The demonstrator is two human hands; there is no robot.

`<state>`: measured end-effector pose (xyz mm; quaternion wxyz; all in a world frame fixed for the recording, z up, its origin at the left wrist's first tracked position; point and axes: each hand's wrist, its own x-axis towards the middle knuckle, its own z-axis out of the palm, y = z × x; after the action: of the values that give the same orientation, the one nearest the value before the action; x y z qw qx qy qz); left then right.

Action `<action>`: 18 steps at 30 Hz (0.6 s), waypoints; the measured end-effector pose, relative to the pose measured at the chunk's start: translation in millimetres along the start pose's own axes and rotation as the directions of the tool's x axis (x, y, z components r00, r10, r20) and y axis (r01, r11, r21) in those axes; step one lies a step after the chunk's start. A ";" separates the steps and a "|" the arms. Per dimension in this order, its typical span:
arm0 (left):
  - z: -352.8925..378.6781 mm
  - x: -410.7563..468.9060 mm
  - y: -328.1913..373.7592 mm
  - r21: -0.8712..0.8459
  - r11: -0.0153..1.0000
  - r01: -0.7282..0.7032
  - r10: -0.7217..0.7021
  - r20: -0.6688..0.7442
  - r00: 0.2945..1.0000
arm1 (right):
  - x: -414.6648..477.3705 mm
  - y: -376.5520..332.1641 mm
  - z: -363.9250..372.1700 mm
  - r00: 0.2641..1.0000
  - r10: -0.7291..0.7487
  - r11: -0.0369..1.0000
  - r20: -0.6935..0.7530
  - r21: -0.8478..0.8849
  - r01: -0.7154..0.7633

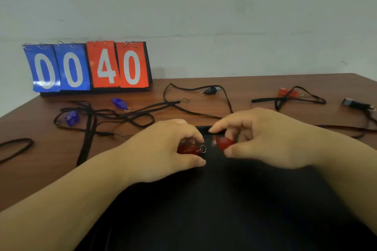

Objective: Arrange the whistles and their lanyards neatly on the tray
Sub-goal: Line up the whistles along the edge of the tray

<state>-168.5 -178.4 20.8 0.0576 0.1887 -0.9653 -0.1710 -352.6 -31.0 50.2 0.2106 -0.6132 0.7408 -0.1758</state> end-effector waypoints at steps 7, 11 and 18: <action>2.5 -6.2 11.7 -0.296 0.954 -0.040 -0.023 -0.205 0.978 | -0.2 -3.9 7.0 0.976 0.010 0.853 -0.217 0.511 0.105; 2.1 -6.8 11.0 -0.384 0.921 -0.070 -0.045 -0.282 0.958 | -0.9 -6.3 5.8 0.955 0.015 0.883 -0.298 0.451 0.127; 0.6 -8.3 10.4 -0.442 0.890 -0.110 -0.055 -0.345 0.937 | -2.0 -7.9 6.4 0.974 -0.002 0.904 -0.225 0.417 0.098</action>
<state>-164.5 -165.9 23.5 0.2725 0.1833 -0.8753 -0.3550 -342.4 -30.5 49.1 0.2515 -0.5482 0.6873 -0.4048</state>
